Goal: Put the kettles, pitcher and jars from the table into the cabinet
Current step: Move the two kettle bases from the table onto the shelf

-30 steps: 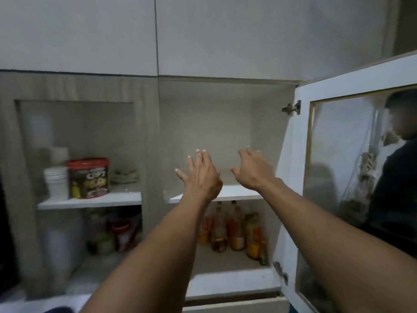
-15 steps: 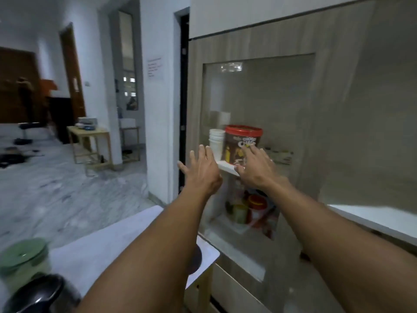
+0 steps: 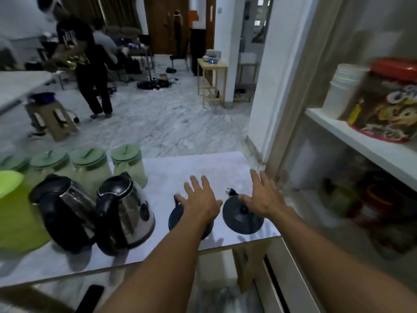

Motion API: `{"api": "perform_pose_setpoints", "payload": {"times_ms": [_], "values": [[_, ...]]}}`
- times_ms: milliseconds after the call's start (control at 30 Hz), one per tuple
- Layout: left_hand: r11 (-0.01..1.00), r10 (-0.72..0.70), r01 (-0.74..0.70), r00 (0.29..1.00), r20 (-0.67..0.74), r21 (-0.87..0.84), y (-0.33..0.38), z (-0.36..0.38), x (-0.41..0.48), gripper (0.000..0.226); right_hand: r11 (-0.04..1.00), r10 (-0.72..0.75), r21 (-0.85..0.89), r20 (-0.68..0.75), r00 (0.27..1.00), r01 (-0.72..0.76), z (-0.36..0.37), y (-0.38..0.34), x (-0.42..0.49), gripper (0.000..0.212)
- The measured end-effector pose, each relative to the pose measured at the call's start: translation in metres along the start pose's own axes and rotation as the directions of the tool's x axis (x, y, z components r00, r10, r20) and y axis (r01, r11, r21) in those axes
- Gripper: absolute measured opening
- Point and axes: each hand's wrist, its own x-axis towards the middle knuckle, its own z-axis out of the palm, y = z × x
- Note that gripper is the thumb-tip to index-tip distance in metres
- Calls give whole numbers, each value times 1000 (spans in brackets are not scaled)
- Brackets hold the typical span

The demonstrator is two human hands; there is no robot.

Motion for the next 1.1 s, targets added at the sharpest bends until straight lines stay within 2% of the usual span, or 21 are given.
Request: {"api": "perform_pose_setpoints", "payload": {"times_ms": [200, 367, 433, 533, 767, 933, 1000, 1100], "values": [[980, -190, 194, 979, 78, -38, -44, 77, 43, 121, 991, 131, -16, 183, 974, -130, 88, 24, 42, 119], [930, -343, 356, 930, 129, -95, -79, 131, 59, 149, 967, 252, -20, 252, 934, -255, 148, 32, 54, 141], [925, -355, 363, 931, 83, -113, -88, 147, 54, 148, 958, 284, -25, 234, 930, -287, 166, 34, 51, 138], [923, -363, 360, 932, 2, -139, -89, 155, 53, 143, 957, 285, 12, 127, 950, -289, 181, 33, 52, 126], [896, -418, 406, 908, -35, -180, -74, 157, 66, 128, 958, 282, 48, -5, 959, -281, 191, 37, 56, 116], [897, -400, 364, 910, -109, -251, -70, 157, 66, 117, 959, 274, 113, -109, 956, -262, 193, 36, 52, 110], [892, -401, 341, 901, -168, -298, -68, 158, 63, 114, 961, 264, 113, -124, 957, -250, 191, 37, 50, 109], [890, -397, 328, 899, -184, -318, -64, 158, 59, 113, 968, 245, 96, -134, 960, -233, 187, 39, 47, 110]]}}
